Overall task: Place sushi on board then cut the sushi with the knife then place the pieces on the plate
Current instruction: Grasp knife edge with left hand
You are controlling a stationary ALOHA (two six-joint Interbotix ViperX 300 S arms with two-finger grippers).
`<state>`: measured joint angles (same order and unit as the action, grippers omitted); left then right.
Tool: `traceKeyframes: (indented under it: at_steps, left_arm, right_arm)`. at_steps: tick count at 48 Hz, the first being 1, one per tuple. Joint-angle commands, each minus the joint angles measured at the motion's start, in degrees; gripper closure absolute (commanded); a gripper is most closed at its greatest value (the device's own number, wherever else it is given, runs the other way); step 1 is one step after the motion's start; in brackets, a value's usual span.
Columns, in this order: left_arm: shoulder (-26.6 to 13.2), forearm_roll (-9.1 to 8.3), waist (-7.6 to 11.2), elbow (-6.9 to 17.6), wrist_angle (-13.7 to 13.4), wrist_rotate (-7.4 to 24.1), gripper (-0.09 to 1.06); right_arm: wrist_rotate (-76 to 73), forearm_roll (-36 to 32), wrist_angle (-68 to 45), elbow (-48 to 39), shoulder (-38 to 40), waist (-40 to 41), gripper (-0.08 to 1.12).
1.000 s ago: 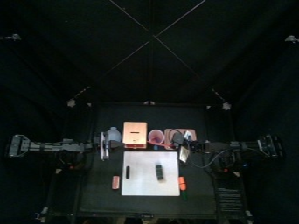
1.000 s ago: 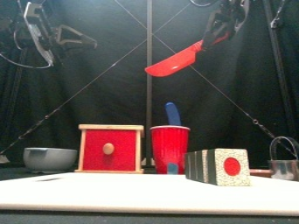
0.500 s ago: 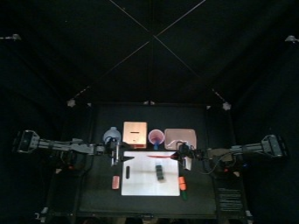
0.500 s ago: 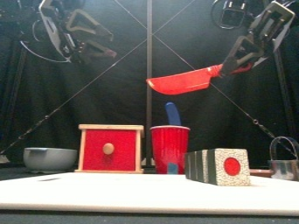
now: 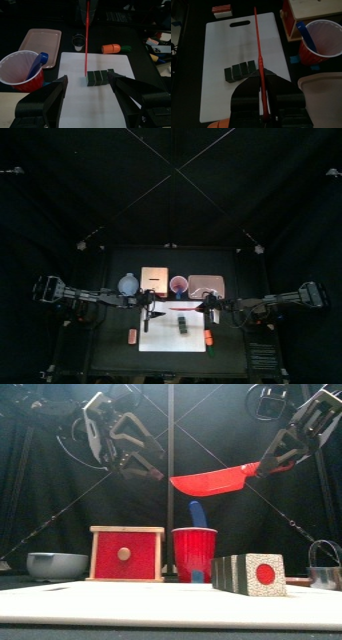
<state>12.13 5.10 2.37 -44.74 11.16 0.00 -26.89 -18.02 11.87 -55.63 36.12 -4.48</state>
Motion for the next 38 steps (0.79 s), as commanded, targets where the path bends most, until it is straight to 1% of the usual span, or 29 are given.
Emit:
traceKeyframes:
  at_steps: [1,3,8,14,16,22,29,34,38]
  left_arm:
    - [-2.72,-0.18,0.09,3.87,-1.76,0.18,0.02]
    - [-3.96,-0.26,0.09,5.01,-3.08,0.26,0.02]
    - [-5.98,-1.58,0.00,6.86,-5.45,0.26,0.02]
    - [-7.65,-3.08,0.09,8.88,-6.77,0.18,0.02]
    - [-8.26,-3.34,0.00,9.67,-7.38,0.18,0.02]
    - [-9.84,-3.43,-0.18,11.16,-9.14,0.18,0.02]
    - [-12.04,-3.52,-0.44,12.92,-12.66,0.18,0.02]
    - [-13.10,-4.22,-0.53,14.33,-15.12,0.18,0.02]
    - [-13.80,-4.66,-0.53,14.94,-15.82,0.09,0.02]
  right_arm:
    - [0.00,-0.09,-0.70,0.79,0.35,-0.09,0.71]
    - [0.00,-0.09,-0.79,0.70,0.09,-0.09,0.71]
    - [0.00,0.09,-0.79,0.70,-0.44,-0.09,0.71]
    - [0.00,0.35,-0.97,0.62,-1.49,-0.35,0.71]
    - [0.00,0.53,-1.14,0.62,-2.02,-0.44,0.71]
    - [0.00,0.70,-1.14,0.70,-3.78,-0.79,0.71]
    - [0.00,0.79,-1.23,1.05,-5.54,-1.14,0.71]
    - [0.00,0.79,-1.23,1.14,-6.15,-1.23,0.71]
    - [0.00,0.79,-1.49,1.05,-6.24,-1.32,0.71]
